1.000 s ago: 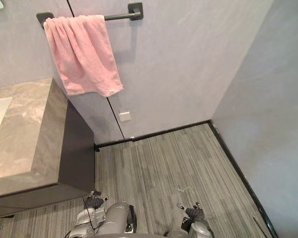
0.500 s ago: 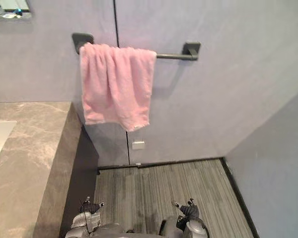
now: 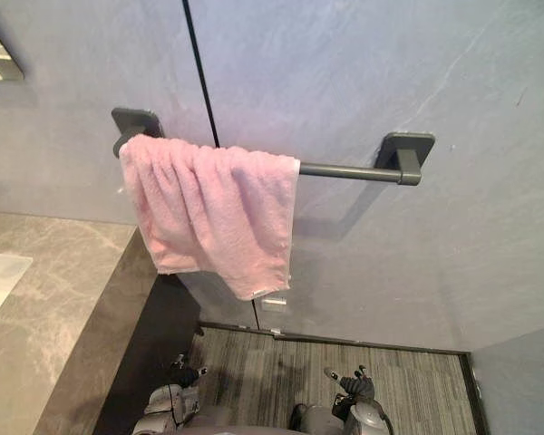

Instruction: Organize washtable

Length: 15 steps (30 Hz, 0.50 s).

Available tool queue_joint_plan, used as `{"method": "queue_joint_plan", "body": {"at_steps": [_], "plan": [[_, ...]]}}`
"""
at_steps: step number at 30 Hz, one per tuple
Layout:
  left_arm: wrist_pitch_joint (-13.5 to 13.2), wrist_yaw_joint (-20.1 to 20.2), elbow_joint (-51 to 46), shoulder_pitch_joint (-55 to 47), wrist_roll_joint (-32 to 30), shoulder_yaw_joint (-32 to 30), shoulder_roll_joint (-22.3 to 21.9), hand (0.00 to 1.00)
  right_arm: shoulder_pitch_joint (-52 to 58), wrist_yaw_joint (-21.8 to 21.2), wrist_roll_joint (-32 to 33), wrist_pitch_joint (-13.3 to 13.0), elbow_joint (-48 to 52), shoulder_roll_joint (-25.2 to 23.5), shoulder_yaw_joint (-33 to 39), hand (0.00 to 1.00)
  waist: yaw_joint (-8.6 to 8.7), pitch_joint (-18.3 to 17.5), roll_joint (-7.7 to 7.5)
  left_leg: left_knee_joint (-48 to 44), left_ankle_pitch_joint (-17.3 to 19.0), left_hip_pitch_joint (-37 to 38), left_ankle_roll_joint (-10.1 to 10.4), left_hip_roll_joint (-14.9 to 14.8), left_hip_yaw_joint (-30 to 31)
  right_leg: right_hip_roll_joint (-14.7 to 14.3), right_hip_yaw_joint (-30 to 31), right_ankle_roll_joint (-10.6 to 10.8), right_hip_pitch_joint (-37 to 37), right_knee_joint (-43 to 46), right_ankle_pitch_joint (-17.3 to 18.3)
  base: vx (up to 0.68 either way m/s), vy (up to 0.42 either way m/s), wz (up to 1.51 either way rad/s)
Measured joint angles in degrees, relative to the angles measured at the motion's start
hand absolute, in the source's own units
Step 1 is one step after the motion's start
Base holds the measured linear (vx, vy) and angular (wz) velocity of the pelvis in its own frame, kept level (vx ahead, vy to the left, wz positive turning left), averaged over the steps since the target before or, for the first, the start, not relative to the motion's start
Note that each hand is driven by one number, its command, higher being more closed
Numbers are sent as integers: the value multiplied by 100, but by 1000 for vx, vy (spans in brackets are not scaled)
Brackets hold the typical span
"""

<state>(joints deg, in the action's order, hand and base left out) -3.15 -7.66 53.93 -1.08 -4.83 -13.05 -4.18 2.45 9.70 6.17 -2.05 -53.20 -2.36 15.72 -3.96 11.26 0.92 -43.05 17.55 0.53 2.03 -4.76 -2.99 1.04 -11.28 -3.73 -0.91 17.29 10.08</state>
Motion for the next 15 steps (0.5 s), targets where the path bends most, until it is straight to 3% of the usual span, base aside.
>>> {"method": "queue_joint_plan", "body": {"at_steps": [2, 4, 5, 9, 12, 15], "plan": [[-2, -2, -36, -4, 4, 4, 13, 0, 0, 4, 8, 13, 0, -18, 0, 0, -8, 0, 0, 314, 57, -192, -20, -205, -146, 49, 89, 5, -140, -50, -1, 113, 49, -32], [-7, -3, -45, 1, 13, 44, 38, 0, 6, 11, 23, 12, 12, -27, 4, 0, 5, -1, 1, 1083, -13, -349, 58, -319, -166, 137, 177, 185, -182, -48, 32, 65, 137, -28], [-1, -10, -20, -9, 15, 144, -8, 0, 50, 12, 22, 12, 37, 18, 4, 0, 17, -59, 132, 1898, -457, -358, 235, -426, -123, 80, 210, 341, -164, -32, 81, 51, 213, -16], [-3, -13, 53, -11, 22, 145, 136, 0, 116, 10, 22, 35, 13, -91, -3, 0, -2, -219, -127, 2372, -549, -70, 41, -40, -229, 405, 419, 637, -189, -148, 59, 45, 187, -8], [-3, -13, 147, -11, 24, 146, 179, 0, 167, 8, 23, 27, 1, -135, -12, 0, -2, -310, -204, 2730, -688, 124, -35, 128, -286, 524, 484, 755, -281, -349, -21, 31, 106, -4], [-7, -15, 227, -11, 80, 169, 184, 0, 187, 7, 23, 12, -53, -168, -42, 0, 2, -334, -186, 2966, -772, 351, -77, 230, -296, 583, 470, 804, -483, -574, -87, 49, 58, 1]]}}
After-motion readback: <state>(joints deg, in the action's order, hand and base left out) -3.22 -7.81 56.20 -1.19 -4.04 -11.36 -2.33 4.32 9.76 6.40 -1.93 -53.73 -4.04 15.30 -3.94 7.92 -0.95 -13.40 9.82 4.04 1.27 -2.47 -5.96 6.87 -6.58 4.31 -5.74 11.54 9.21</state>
